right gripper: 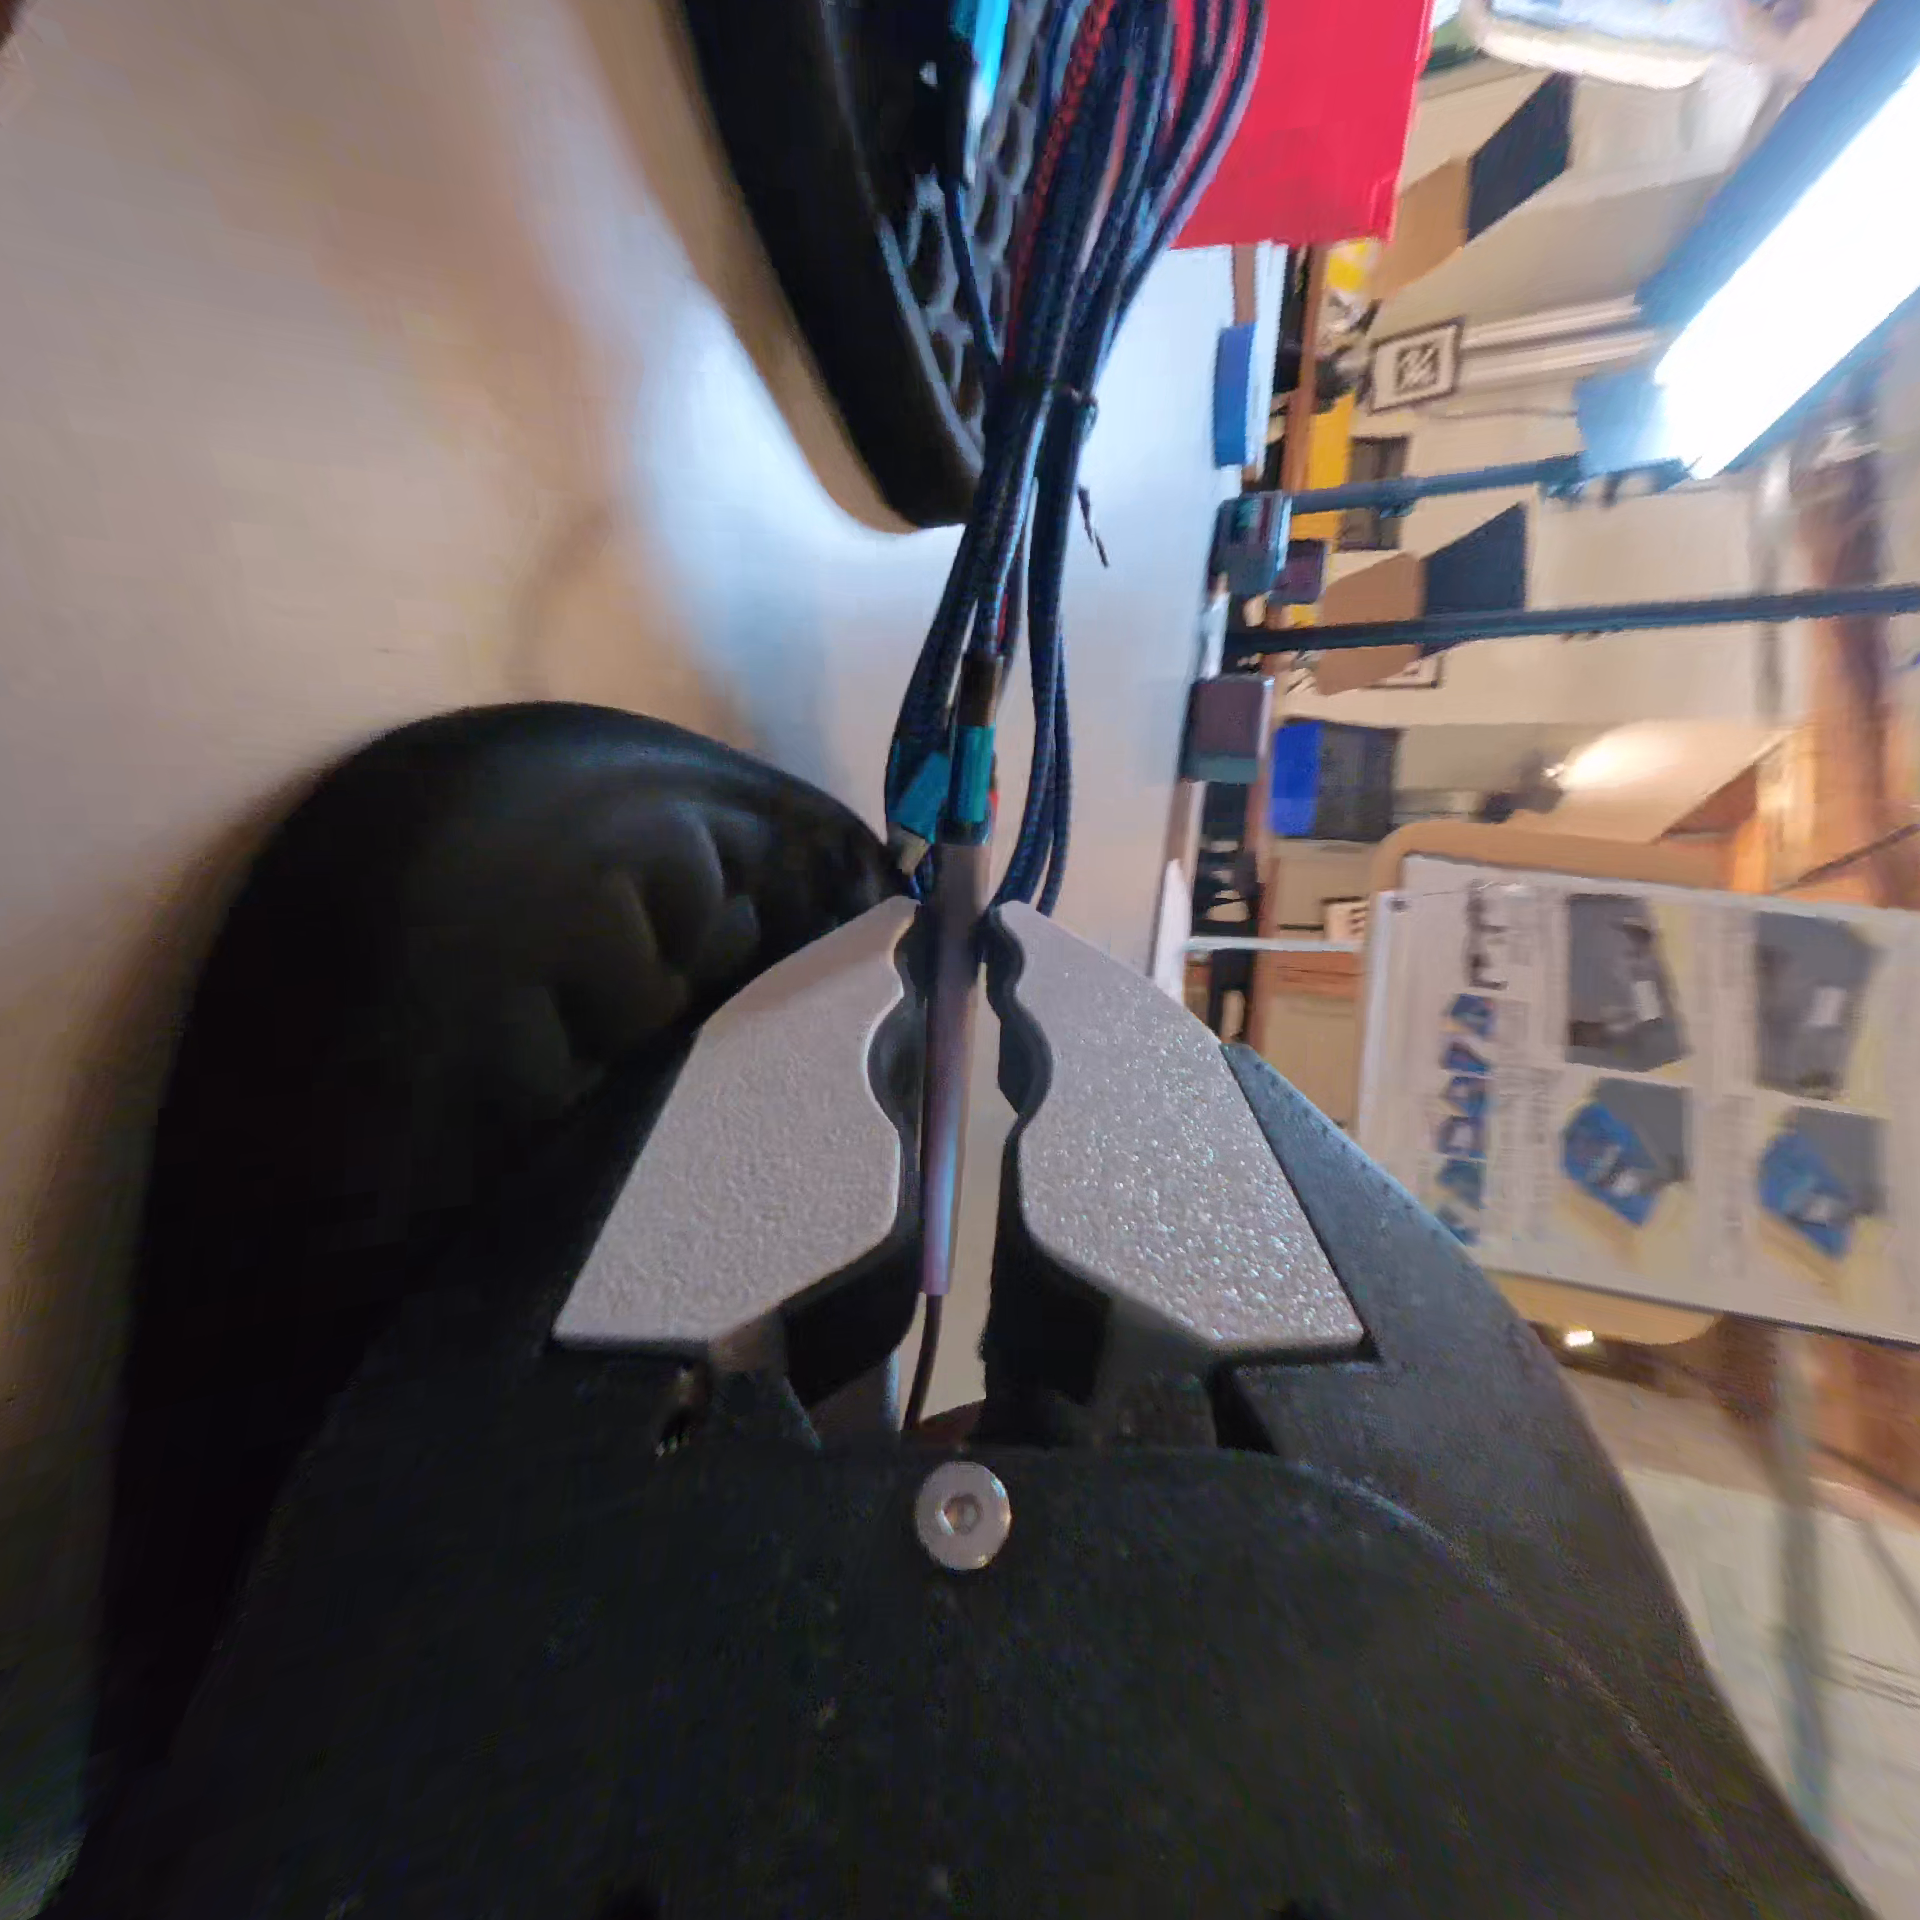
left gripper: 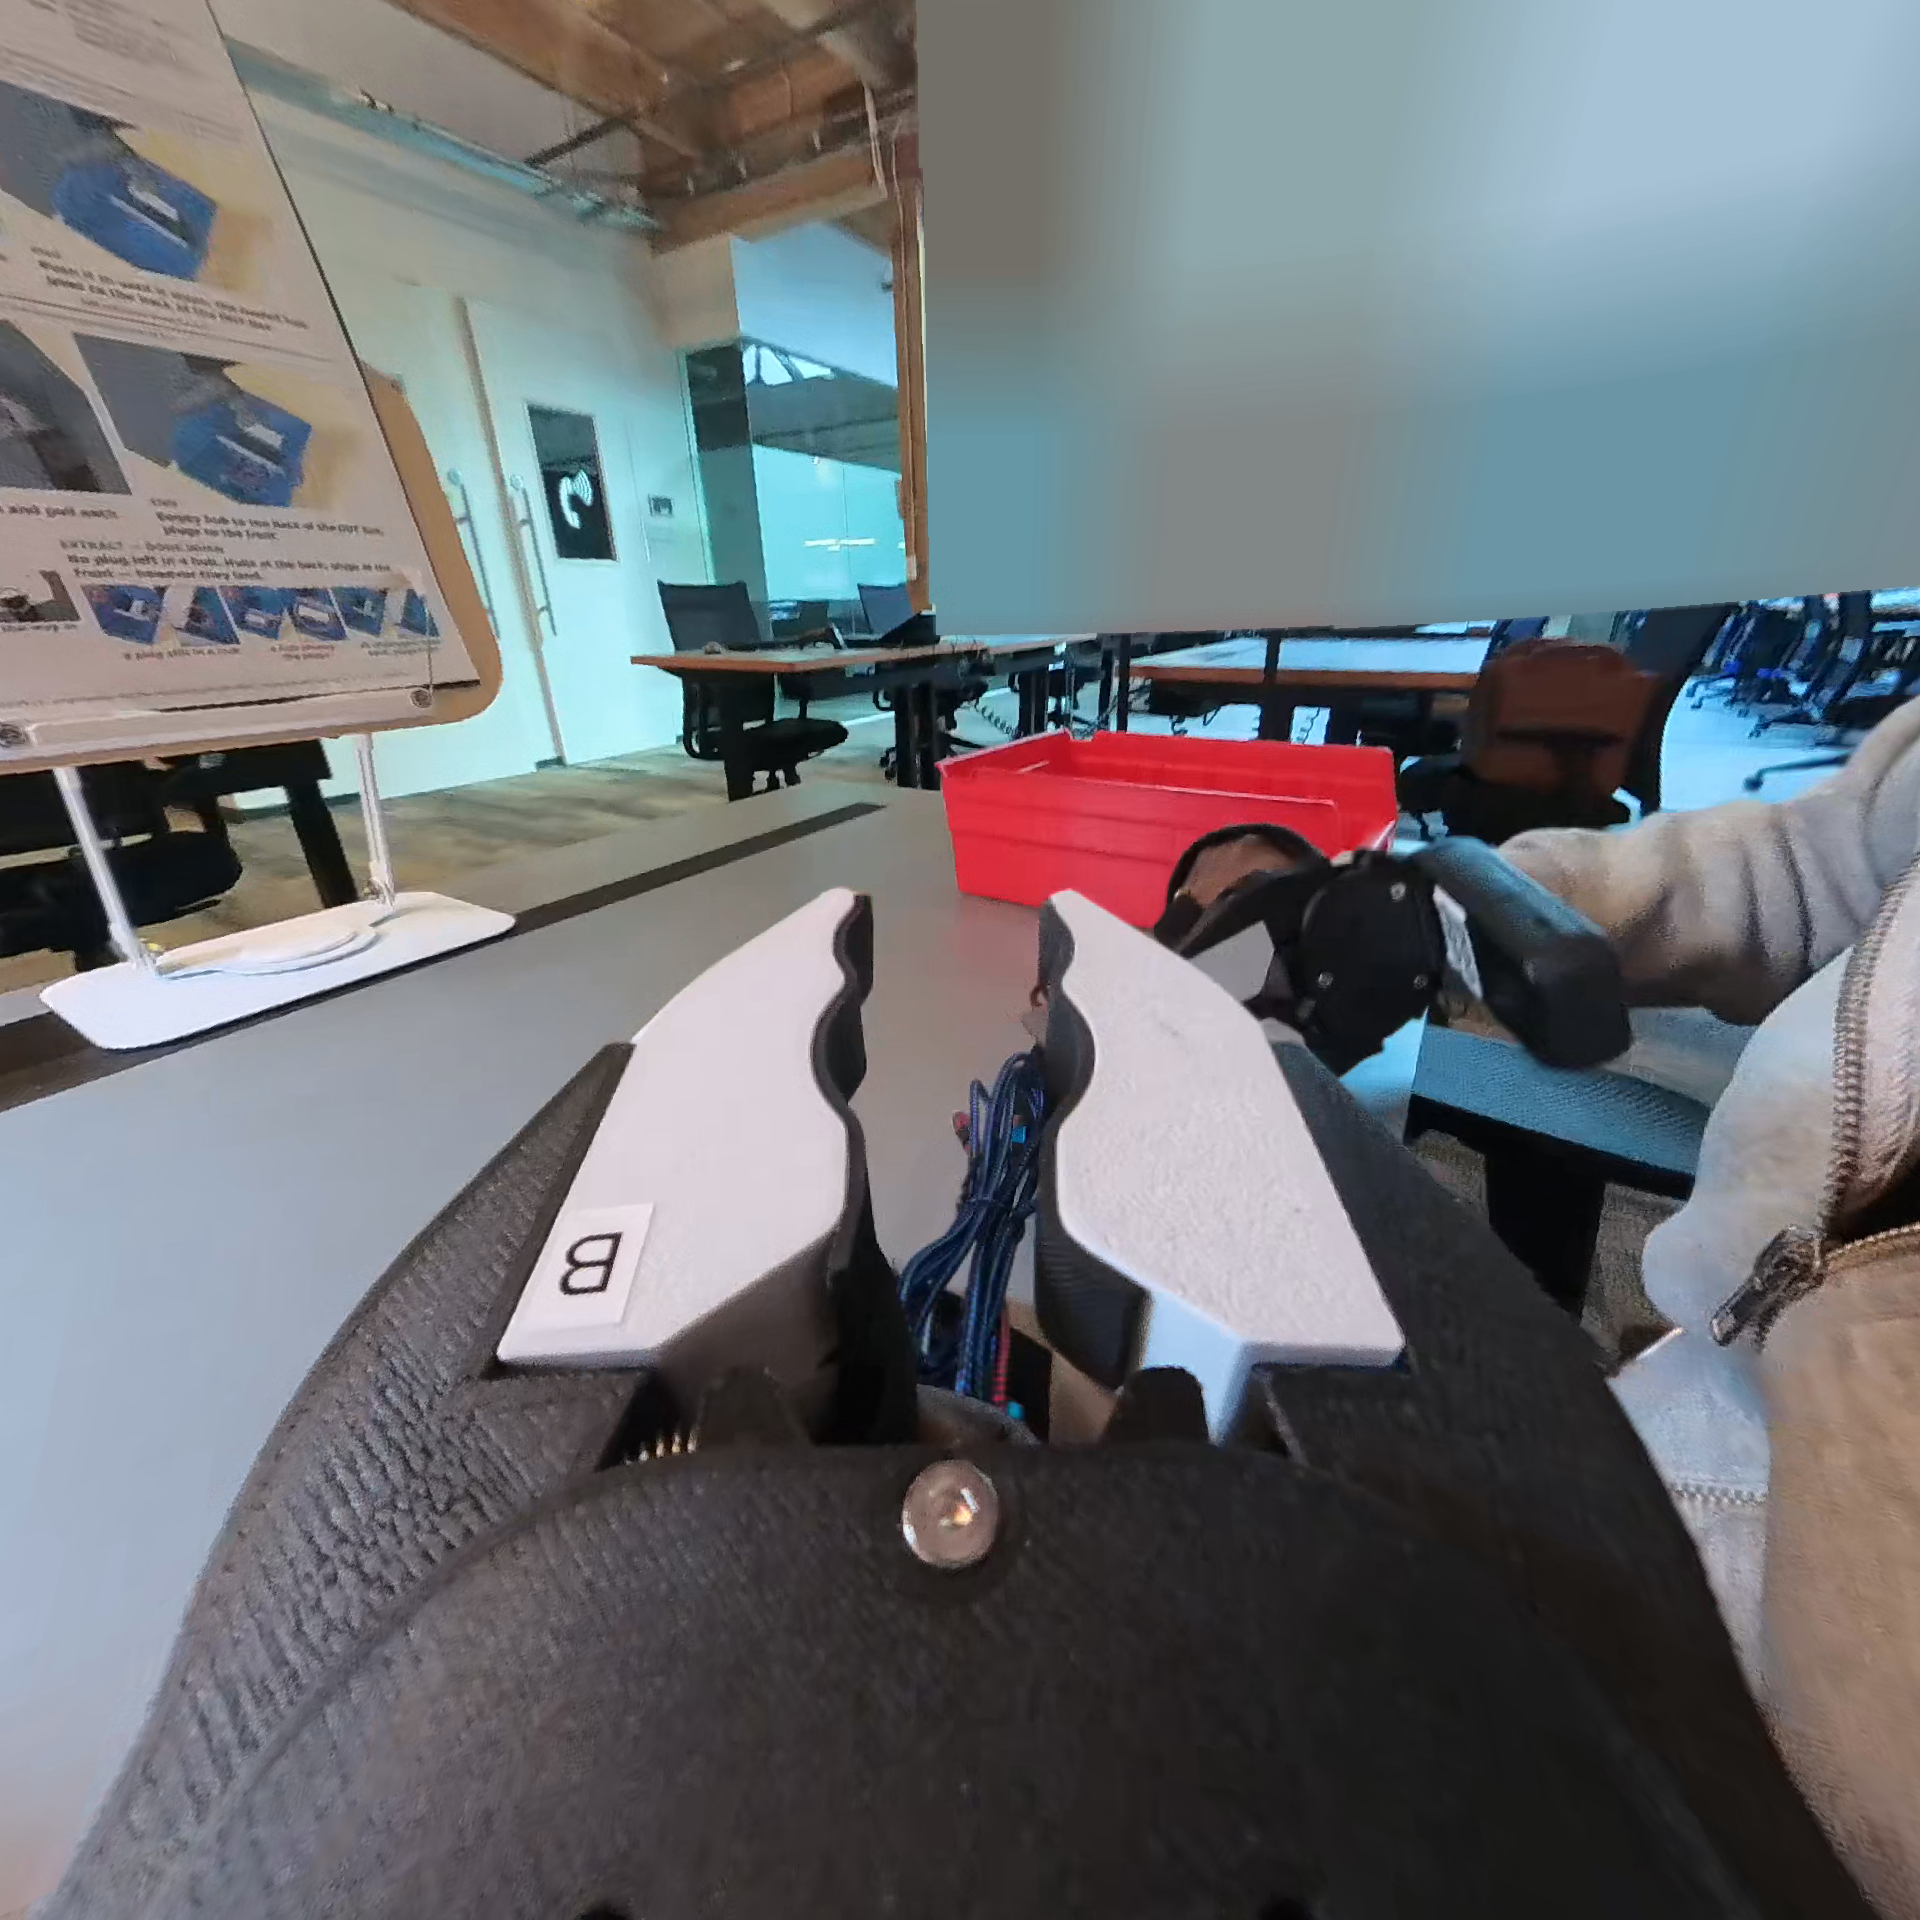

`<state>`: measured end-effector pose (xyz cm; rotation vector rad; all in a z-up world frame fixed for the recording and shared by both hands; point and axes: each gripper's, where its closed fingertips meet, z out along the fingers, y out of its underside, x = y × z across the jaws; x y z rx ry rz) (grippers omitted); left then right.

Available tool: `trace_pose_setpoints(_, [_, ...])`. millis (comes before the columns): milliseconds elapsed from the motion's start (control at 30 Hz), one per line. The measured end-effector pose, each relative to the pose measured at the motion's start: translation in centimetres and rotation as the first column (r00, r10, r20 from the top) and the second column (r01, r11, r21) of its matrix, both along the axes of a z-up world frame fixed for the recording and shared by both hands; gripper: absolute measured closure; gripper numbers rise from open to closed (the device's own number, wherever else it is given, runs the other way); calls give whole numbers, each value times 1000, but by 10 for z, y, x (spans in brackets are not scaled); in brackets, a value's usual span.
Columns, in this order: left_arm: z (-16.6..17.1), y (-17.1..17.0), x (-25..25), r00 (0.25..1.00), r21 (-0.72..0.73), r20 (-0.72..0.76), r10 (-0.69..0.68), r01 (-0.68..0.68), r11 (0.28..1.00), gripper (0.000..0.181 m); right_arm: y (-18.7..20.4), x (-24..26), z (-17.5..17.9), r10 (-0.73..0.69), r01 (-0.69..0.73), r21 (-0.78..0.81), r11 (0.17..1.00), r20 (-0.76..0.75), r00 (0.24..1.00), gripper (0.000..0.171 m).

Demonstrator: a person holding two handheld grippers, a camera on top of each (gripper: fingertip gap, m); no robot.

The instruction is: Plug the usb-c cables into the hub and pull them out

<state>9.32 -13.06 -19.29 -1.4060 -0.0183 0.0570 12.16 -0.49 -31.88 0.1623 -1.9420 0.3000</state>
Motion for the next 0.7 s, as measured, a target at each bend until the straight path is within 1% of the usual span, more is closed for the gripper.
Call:
trace_pose_setpoints(67, [-3, 5, 4, 1000, -22, -15, -7, 7, 1000, 150, 4, 4, -1, -19, 26, -80, 996, 88, 996, 157])
trace_pose_setpoints(133, [-6, 9, 7, 1000, -50, -18, -16, 15, 999, 150, 7, 9, 2, -23, 55, -177, 983, 176, 984, 144])
trace_pose_setpoints(167, [-10, 11, 7, 1000, -71, -18, -12, 11, 997, 150, 10, 12, 2, -28, 87, -231, 969, 248, 968, 139])
trace_pose_setpoints(200, [-14, 14, 7, 1000, -96, -21, -8, 6, 995, 150, 12, 15, 3, -27, 129, -292, 948, 330, 943, 130])
trace_pose_setpoints(267, [-20, 19, 9, 999, -138, -39, -14, 9, 990, 150, 12, 19, 9, 1, 232, -428, 873, 478, 878, 119])
trace_pose_setpoints(300, [-22, 21, 11, 999, -148, -42, -24, 18, 989, 150, 10, 17, 17, 25, 279, -508, 815, 511, 859, 115])
trace_pose_setpoints(367, [-23, 23, 15, 998, -150, -29, -48, 43, 988, 150, 4, 12, 41, 105, 324, -674, 663, 513, 852, 109])
trace_pose_setpoints(433, [-21, 22, 15, 999, -135, -8, -52, 50, 990, 150, 0, 3, 67, 178, 322, -820, 472, 447, 877, 99])
trace_pose_setpoints(500, [-14, 17, 11, 999, -116, 21, -45, 47, 992, 148, 2, -7, 92, 238, 258, -935, 242, 315, 919, 92])
trace_pose_setpoints(533, [-10, 12, 9, 999, -111, 35, -40, 43, 993, 146, 8, -12, 101, 239, 216, -968, 123, 241, 941, 90])
trace_pose_setpoints(567, [-5, 5, 6, 999, -112, 46, -29, 34, 993, 142, 14, -16, 105, 234, 177, -984, 25, 178, 956, 86])
trace_pose_setpoints(600, [0, -3, 2, 998, -123, 54, -9, 16, 992, 136, 19, -18, 106, 226, 148, -987, -57, 132, 965, 82])
trace_pose_setpoints(667, [7, -28, -13, 996, -178, 52, 76, -65, 982, 125, 30, -20, 108, 209, 114, -976, -183, 74, 975, 78])
trace_pose_setpoints(700, [9, -45, -25, 988, -222, 36, 148, -136, 966, 121, 35, -18, 113, 197, 84, -971, -222, 39, 980, 78])
